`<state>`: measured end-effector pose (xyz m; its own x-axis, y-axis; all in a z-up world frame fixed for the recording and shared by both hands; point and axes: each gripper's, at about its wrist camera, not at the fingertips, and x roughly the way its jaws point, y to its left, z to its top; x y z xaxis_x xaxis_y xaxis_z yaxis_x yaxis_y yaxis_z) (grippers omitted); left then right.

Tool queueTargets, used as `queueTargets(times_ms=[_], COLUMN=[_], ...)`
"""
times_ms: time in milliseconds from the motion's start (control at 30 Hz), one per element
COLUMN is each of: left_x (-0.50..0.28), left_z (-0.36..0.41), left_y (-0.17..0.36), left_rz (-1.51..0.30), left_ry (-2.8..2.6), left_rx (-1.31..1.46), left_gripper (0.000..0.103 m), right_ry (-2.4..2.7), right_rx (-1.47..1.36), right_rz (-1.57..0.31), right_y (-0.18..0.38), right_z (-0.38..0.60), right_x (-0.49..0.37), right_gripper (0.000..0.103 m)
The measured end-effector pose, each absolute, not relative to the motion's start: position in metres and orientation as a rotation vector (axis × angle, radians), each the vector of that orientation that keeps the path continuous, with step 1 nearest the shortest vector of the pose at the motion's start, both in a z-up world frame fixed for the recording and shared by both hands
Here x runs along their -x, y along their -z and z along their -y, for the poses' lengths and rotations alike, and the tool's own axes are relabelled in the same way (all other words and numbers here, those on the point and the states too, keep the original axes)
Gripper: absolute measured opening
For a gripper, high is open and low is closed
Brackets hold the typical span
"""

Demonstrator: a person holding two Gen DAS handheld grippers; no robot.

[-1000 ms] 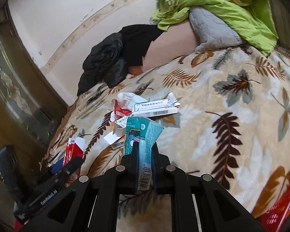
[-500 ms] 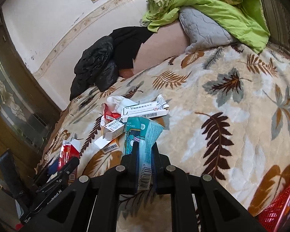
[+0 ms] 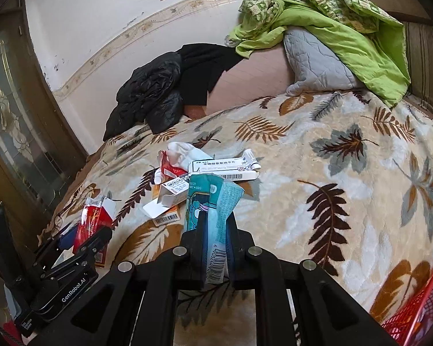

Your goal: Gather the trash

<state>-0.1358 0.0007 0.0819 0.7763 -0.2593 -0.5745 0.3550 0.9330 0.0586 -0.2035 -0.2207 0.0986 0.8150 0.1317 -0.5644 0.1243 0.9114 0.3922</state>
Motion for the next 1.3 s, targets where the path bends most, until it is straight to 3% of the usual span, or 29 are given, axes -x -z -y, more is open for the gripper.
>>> queueTargets(times_ms=[1300], left_x=[0.1372], left_z=[0.0067], left_y=[-0.0775], left_rz=[-0.597], left_ry=[0.344], left_rx=[-0.199], left_gripper=[0.051], right_ry=[-0.005], right_rx=[-0.447], right_rz=[-0.626], right_y=[-0.0972], right_z=[0.2229], right_x=[0.204], right_gripper=[0.011])
